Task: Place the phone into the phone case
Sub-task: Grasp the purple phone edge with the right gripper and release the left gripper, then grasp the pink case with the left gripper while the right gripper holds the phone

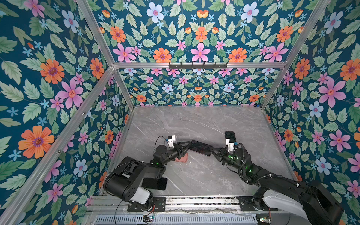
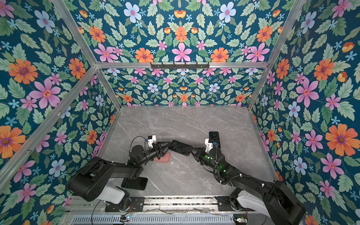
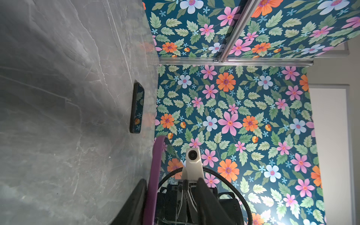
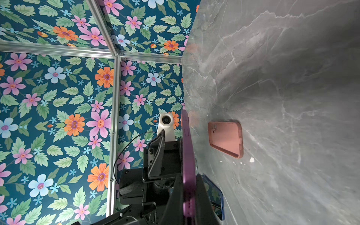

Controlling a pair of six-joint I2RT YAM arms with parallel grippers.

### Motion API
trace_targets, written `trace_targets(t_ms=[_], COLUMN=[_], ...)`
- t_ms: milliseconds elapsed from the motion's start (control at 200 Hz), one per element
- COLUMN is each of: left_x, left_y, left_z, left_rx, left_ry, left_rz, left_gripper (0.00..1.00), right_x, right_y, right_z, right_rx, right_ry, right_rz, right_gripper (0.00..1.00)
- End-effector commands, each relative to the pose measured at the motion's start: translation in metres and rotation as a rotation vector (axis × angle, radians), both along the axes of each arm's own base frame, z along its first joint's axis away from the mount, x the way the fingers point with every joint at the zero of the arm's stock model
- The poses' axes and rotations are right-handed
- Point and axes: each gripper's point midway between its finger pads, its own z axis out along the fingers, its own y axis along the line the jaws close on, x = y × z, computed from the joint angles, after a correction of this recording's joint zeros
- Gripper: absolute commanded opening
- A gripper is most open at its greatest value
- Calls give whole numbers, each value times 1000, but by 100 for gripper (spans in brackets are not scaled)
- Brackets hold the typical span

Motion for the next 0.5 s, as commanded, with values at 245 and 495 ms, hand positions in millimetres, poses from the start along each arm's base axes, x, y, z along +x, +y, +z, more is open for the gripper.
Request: trace_targets(t_ms=[245, 495], left_x=[4, 10], left_y=[65, 127], left_z=[-50, -77], left_rx=[681, 856], left_ry=[78, 232], left_rz=[48, 81], left_gripper=[82, 86], right_x=[-5, -2], right_y=[-11, 3], right_z=[-26, -25], right_rx=[-123, -184], right_ry=[64, 57], right_rz=[5, 109], right_gripper=[0, 0])
